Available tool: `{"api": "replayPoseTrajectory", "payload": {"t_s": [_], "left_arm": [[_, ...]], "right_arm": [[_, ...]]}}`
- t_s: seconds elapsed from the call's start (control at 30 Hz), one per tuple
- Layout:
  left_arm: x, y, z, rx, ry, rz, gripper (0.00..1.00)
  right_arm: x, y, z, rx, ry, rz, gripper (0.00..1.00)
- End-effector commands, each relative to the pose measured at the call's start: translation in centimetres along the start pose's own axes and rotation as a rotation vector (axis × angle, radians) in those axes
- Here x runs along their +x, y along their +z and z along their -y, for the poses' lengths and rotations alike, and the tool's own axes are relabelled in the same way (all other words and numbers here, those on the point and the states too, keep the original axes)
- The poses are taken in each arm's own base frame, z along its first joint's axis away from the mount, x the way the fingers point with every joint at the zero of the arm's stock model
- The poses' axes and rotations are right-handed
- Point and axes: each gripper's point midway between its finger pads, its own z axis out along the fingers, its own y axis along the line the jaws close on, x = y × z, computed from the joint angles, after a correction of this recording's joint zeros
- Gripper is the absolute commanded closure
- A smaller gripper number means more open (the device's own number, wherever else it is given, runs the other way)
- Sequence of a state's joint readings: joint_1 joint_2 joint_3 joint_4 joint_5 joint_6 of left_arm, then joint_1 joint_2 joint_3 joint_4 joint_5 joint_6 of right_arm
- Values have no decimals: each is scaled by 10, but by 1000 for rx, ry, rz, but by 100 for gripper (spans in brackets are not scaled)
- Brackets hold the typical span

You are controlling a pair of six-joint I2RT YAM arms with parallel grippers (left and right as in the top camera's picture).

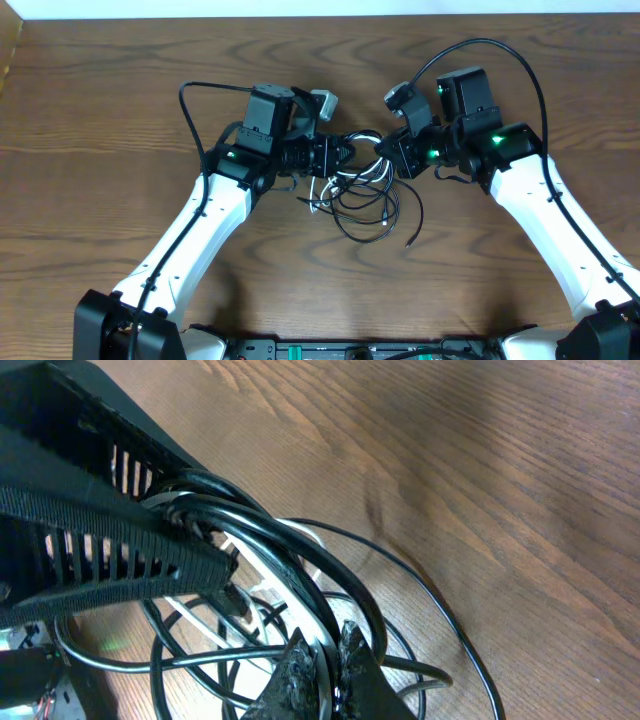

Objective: Untangle cables

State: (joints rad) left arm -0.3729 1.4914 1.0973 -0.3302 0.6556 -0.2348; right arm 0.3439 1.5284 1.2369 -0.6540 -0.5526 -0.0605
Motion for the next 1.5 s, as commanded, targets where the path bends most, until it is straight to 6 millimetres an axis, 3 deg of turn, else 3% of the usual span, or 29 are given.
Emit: {"api": "replayPoseTrajectory", "payload": {"t_s": [0.0,0.07,0.13,0.2,0.23,0.27,0.4,0.47,0.53,0.57,0.6,0.67,0.77,0.83,0.9,0.97,1.03,1.13,1.2,1.23,1.27,1.3,1.37,1.4,1.47], "left_arm": [[-11,-1,7,27,28,28,91],[-9,-1,6,24,21,19,91],[-3,-1,4,17,5,-4,91],[2,-1,3,11,-9,-23,91],[2,-2,2,10,-11,-23,90],[2,-2,2,7,-12,-23,83],[8,-3,-3,-15,-19,-42,83],[12,-8,-18,-63,-60,-56,84],[11,-10,-23,-72,-73,-51,85],[9,-10,-22,-68,-68,-45,85],[5,-10,-19,-50,-57,-33,64],[-2,-9,-10,1,-32,-10,48],[-19,-11,10,102,31,46,46],[-24,-11,10,100,47,67,47],[-25,-11,11,102,51,72,73],[-25,-11,11,103,50,71,92],[-24,-11,12,109,45,68,92],[-18,-11,10,103,23,44,91],[-12,-10,8,97,3,20,89],[-9,-10,7,93,-5,9,92],[-6,-10,6,89,-17,-4,92],[-3,-10,5,86,-25,-16,92],[-1,-10,5,84,-28,-22,92],[-1,-10,5,84,-27,-22,92],[-1,-10,5,84,-27,-21,92]], "right_arm": [[-4,-2,-10,-36,-18,12,99],[-3,-2,15,108,17,5,99],[-3,-4,27,178,35,6,99],[-2,-12,53,314,138,24,99],[0,-24,79,443,275,53,99],[-1,-27,84,448,294,65,99],[7,-38,104,564,372,72,99],[13,-44,112,607,410,66,99],[2,-27,82,405,320,54,99],[-5,-18,57,251,258,57,99],[-16,-12,22,53,153,73,99],[-23,-13,-4,-96,89,95,99],[-20,-13,-13,-142,90,81,99],[-19,-12,-19,-164,85,77,99],[-19,-12,-18,-162,86,77,99],[-20,-12,-18,-159,85,78,99],[-19,-11,-11,-118,88,77,99],[-15,-11,26,93,158,70,99],[-15,-11,26,98,157,71,99],[-15,-10,25,95,154,70,92],[-15,-10,24,96,120,68,74],[-17,-11,28,110,85,73,63],[-21,-13,34,129,78,94,52],[-22,-13,34,130,50,93,40],[-21,-13,33,132,3,88,29]]}}
